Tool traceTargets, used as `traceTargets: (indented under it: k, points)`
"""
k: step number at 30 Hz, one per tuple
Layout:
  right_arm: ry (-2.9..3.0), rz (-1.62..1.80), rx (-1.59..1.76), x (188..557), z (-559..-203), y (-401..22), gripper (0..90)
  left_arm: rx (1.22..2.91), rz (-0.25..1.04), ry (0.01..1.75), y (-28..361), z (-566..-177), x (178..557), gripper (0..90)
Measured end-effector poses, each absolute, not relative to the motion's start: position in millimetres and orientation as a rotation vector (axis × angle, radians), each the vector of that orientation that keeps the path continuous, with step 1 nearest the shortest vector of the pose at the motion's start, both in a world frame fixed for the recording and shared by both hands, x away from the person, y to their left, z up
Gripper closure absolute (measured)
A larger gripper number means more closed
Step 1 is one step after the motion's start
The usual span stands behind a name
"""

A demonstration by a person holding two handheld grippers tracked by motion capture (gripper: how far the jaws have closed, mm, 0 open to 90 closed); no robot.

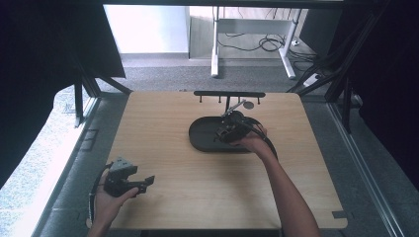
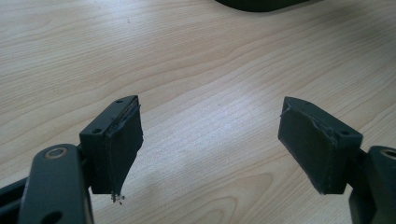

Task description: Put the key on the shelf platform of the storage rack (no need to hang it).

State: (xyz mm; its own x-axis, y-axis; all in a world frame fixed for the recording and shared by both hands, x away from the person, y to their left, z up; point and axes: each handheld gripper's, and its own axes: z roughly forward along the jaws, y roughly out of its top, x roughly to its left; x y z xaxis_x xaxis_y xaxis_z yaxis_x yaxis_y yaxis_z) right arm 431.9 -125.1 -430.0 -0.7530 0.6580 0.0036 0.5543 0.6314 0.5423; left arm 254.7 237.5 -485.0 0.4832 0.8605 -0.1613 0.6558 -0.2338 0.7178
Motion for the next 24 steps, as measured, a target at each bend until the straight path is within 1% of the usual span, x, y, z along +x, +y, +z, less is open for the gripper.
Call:
traceTargets:
  k: [13,24]
  points:
    - [2.67,0.729,1.023,452.0,-453.3,-118.6,49.1,1.973,0.349,1.254,239.1,-484.6,254.6,22.1]
    - [2.666,0.674,1.083,465.5,-477.7,-130.5,49.0,1.976,0.348,1.254,238.3,-484.6,254.4,22.1]
